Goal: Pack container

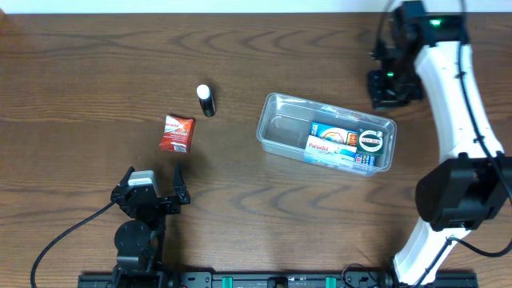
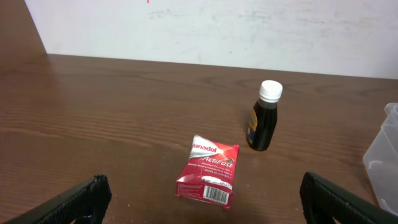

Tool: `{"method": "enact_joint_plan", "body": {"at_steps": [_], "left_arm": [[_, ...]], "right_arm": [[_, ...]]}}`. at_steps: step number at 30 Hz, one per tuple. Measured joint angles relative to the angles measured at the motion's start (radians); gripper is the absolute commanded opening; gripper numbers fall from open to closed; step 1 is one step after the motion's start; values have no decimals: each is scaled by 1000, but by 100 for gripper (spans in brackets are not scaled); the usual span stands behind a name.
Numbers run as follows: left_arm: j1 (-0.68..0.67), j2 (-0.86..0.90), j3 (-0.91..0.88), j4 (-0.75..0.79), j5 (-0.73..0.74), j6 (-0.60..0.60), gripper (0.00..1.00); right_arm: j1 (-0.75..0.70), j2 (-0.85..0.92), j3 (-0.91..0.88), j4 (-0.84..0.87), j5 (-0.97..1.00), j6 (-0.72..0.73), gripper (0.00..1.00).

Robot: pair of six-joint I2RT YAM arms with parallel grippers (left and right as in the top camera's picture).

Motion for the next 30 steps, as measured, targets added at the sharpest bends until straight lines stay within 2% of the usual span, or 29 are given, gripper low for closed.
{"method": "enact_joint_plan", "body": {"at_steps": [2,7,15,17,24,30], "left_arm": [[0,0,0,0,0,0,98],[0,0,0,0,0,0,98],[0,0,0,0,0,0,98],[0,0,0,0,0,0,98],[0,0,0,0,0,0,98],[0,0,0,0,0,0,98]], "right_arm": [[-34,0,0,-16,1,3,40],[-73,0,0,-36,-2,15,54],[-95,0,-57,19,-1,13,63],[-95,0,-85,50,-2,9,63],[-96,0,-182,115,-2,-5,49],[-100,0,-278,172,-2,-6,41]]}}
